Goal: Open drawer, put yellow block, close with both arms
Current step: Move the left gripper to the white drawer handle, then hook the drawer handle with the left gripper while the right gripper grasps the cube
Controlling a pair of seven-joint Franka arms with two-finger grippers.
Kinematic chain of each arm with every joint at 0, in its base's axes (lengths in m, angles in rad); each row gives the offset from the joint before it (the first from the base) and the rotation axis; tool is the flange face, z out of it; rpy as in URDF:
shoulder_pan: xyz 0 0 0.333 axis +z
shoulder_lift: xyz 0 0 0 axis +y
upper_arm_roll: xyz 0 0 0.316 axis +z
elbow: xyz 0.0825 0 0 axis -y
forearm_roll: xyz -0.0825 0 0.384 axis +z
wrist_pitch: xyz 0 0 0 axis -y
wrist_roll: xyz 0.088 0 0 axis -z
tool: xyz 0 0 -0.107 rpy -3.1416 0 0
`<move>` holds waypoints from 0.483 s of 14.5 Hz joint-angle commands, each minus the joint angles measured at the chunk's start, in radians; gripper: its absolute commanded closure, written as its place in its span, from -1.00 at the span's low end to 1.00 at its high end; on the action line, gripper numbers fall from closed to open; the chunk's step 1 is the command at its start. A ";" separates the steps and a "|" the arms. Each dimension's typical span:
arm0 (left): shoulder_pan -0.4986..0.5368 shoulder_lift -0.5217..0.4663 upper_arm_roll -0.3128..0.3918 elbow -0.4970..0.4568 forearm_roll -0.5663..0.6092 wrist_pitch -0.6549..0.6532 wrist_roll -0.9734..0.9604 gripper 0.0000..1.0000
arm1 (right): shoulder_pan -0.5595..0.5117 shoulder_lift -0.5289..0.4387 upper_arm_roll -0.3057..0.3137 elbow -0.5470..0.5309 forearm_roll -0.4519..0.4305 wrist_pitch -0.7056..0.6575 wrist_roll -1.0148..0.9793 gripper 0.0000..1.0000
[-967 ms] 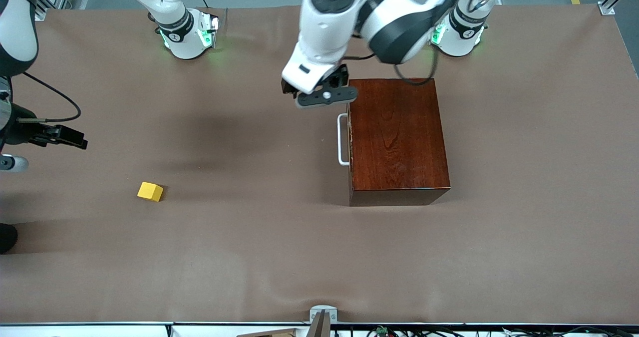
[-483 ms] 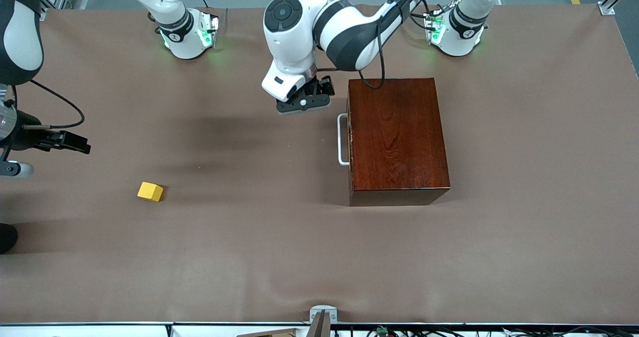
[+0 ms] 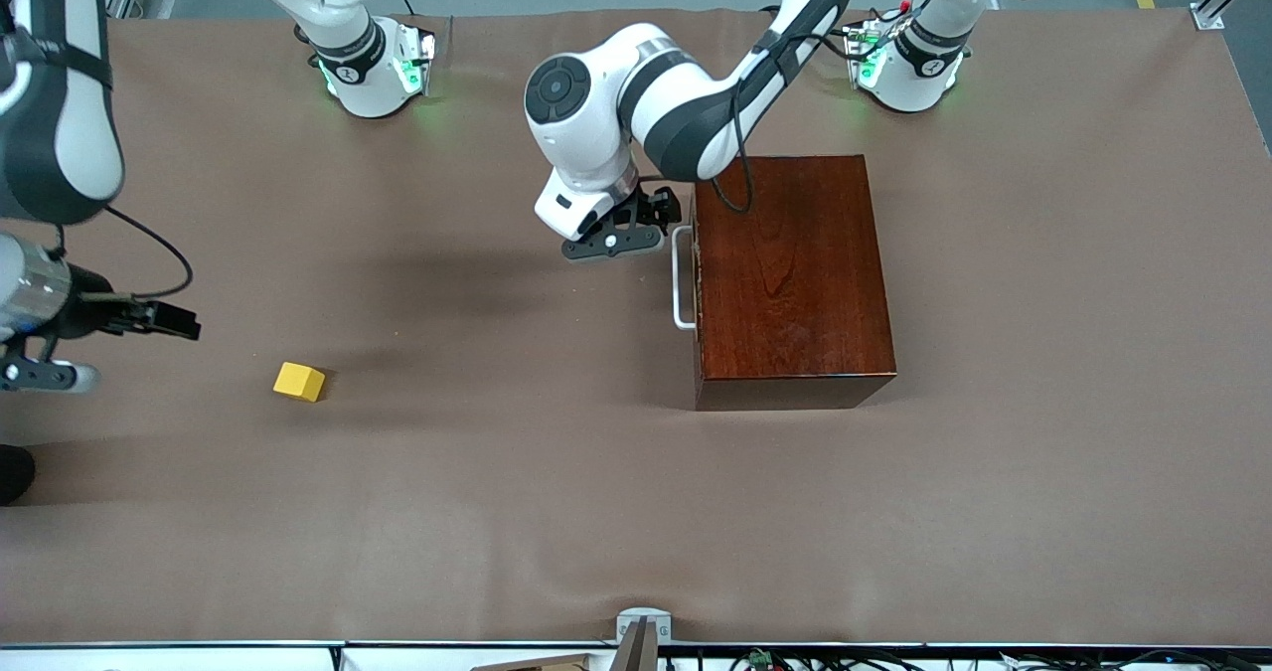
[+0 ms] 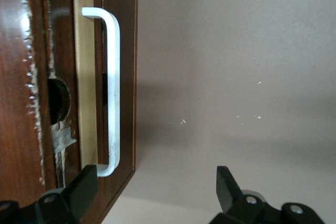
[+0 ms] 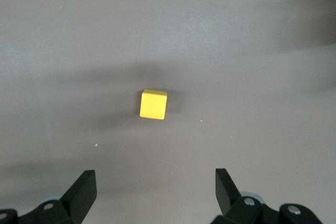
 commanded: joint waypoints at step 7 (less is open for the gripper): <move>-0.002 0.075 0.036 0.020 0.027 -0.023 0.079 -1.00 | -0.037 0.186 0.018 0.041 -0.010 0.106 0.009 -1.00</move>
